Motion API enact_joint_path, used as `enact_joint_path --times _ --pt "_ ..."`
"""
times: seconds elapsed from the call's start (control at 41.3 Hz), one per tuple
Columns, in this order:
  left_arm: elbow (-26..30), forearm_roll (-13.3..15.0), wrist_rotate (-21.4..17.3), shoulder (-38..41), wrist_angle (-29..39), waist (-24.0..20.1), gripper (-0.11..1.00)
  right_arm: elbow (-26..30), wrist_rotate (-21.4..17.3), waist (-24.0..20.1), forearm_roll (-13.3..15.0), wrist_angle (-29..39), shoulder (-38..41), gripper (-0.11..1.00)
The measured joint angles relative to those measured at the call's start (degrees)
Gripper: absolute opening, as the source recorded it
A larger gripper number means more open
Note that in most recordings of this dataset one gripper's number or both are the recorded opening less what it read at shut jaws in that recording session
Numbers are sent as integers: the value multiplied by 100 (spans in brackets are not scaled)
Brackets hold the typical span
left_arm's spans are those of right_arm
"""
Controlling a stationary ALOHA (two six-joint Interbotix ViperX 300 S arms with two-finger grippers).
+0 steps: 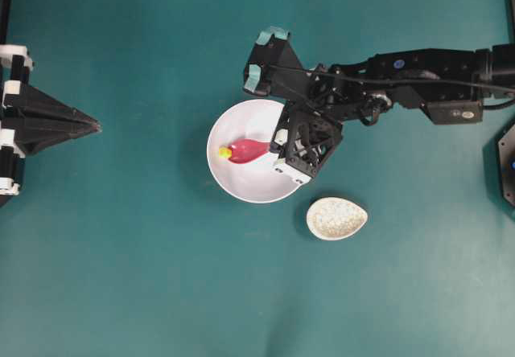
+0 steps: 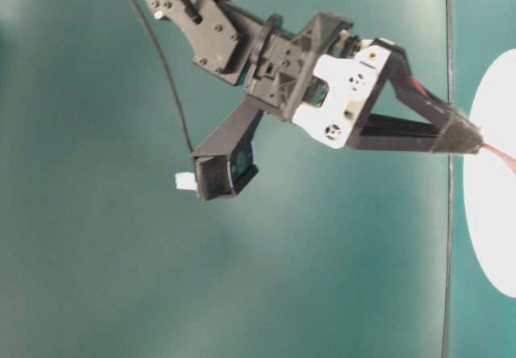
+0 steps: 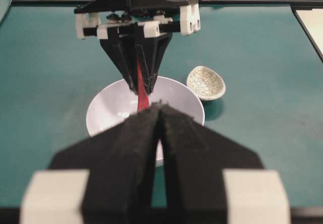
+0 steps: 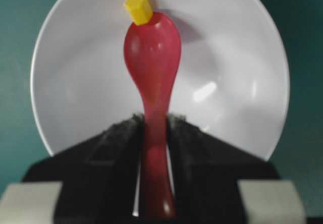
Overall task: Scoop the yellow hexagonal prism block from the bowl with a spoon using the right arm.
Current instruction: 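Lower the spoon into the bowl and push it under the yellow block, then raise the spoon with the yellow block out of the bowl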
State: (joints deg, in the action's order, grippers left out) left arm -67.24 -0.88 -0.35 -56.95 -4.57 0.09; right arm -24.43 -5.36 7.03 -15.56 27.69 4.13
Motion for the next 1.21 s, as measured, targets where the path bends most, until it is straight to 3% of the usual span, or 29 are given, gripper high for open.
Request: enact_joint_path --times 0.508,1.065,1.21 --pt "0 0 0 0 0 0 0 -773 -9 -193 -132 -1099 -457 23" --pt "0 0 0 0 0 0 0 -1907 -35 -519 -141 -3305 -1204 23" --pt "0 0 0 0 0 0 0 -2057 -35 -510 -132 -3595 -1441 23"
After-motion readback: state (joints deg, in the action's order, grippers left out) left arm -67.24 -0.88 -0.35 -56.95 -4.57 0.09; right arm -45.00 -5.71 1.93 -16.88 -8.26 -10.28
